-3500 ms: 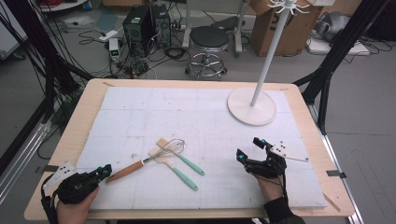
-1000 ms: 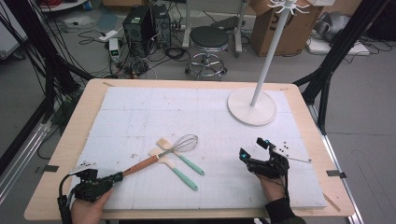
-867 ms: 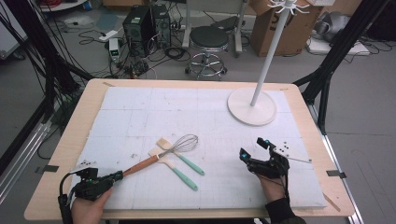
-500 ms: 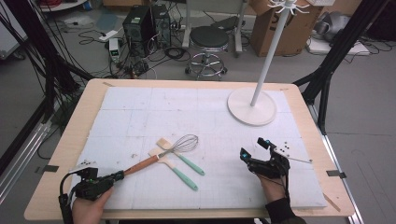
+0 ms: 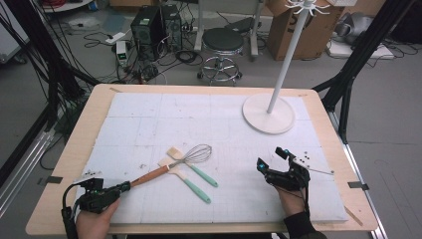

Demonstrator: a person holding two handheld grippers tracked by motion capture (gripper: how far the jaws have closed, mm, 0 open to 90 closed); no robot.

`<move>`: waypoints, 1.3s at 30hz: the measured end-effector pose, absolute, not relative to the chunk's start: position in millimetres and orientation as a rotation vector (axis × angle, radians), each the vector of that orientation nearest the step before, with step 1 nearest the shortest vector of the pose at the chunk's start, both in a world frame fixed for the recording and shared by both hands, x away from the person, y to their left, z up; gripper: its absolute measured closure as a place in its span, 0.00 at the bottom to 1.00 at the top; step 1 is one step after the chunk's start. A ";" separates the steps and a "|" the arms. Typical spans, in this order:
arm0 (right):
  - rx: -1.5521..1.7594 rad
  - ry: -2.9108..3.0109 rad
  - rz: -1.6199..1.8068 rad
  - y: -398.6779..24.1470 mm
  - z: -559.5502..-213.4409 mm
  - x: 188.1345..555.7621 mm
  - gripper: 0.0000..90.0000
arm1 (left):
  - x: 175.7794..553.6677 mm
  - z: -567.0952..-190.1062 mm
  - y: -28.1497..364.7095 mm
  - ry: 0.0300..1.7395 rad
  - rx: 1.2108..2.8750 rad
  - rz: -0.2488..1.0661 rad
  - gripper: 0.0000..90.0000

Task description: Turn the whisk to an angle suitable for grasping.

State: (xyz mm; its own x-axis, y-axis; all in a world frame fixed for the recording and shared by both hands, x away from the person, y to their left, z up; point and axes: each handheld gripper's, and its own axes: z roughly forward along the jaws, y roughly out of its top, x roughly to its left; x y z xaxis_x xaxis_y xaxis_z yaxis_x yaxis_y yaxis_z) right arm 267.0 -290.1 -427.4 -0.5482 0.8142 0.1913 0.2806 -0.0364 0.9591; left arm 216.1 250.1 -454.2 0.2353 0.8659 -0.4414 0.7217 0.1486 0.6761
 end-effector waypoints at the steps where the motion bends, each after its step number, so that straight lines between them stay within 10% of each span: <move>1: 1.148 1.807 1.616 -289.9 -427.3 267.0 0.13 | 216.5 -454.2 249.4 1.522 1.609 0.202 1.00; 39: 1.162 1.791 1.613 -296.0 -427.2 263.6 0.13 | 252.1 -456.3 209.8 1.514 1.585 0.134 1.00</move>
State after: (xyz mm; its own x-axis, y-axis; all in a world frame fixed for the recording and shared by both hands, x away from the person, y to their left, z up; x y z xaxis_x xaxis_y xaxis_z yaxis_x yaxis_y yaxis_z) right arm 263.6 -296.0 -427.2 -0.5364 0.8212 0.1947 0.2797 -0.0446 0.9590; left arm 252.1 209.8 -456.3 0.2402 0.8384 -0.4892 0.7396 0.1684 0.6517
